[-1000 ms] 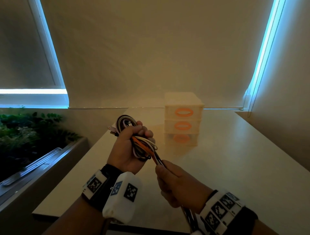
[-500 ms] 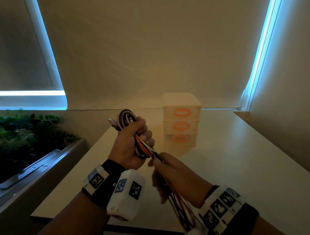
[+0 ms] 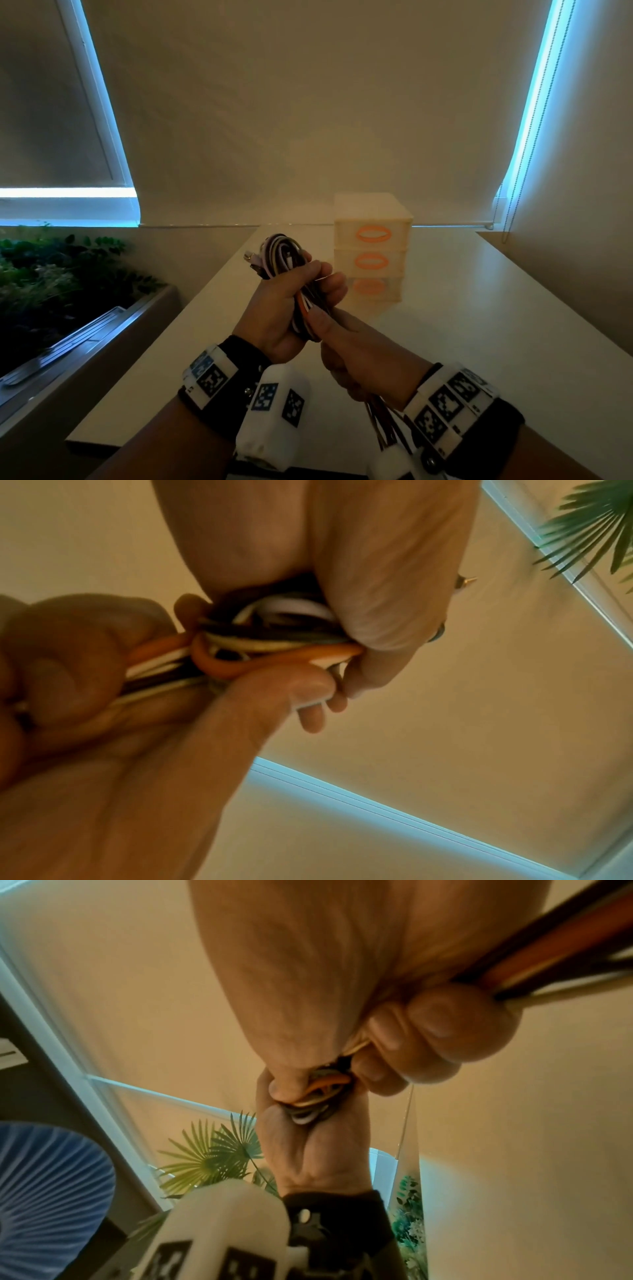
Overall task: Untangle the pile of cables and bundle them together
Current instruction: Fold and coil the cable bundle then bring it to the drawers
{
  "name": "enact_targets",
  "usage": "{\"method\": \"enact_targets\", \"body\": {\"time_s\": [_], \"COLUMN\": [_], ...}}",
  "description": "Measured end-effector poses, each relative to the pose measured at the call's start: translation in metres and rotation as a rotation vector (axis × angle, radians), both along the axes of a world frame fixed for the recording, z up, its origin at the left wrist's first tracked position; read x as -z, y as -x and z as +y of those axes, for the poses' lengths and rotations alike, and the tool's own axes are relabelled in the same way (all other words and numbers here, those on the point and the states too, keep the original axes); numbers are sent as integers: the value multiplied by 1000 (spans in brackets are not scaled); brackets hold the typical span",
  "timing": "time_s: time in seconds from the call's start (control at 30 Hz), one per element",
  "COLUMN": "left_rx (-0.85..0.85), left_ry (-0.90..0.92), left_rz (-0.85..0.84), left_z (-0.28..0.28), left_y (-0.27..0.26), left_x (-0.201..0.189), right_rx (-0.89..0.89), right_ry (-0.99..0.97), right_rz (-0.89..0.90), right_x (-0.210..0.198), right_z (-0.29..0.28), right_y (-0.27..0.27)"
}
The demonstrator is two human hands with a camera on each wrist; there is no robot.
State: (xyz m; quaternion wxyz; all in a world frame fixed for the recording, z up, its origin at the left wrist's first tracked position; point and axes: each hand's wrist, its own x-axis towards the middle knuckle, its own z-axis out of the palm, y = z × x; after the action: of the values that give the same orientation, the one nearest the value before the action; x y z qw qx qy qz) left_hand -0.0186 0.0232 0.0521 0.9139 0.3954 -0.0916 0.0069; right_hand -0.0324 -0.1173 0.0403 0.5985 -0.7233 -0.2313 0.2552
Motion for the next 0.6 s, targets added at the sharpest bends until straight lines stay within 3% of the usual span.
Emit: {"method": "enact_targets", "body": {"time_s": [0.27, 0.43, 0.6], "left_rx": [125, 73, -24], "left_ry": [72, 102, 116], "left_rz": [-10, 21, 134], "left_z": [1, -1, -1], "left_y": [0, -4, -11], "left_x": [-9, -9, -2], "right_rx": [6, 115, 168], "right_ry": [36, 70, 102], "right_rz": [-207, -344, -305], "right_x": [-11, 2, 12], "right_z": [-4, -2, -1], "right_y": [12, 10, 6]}}
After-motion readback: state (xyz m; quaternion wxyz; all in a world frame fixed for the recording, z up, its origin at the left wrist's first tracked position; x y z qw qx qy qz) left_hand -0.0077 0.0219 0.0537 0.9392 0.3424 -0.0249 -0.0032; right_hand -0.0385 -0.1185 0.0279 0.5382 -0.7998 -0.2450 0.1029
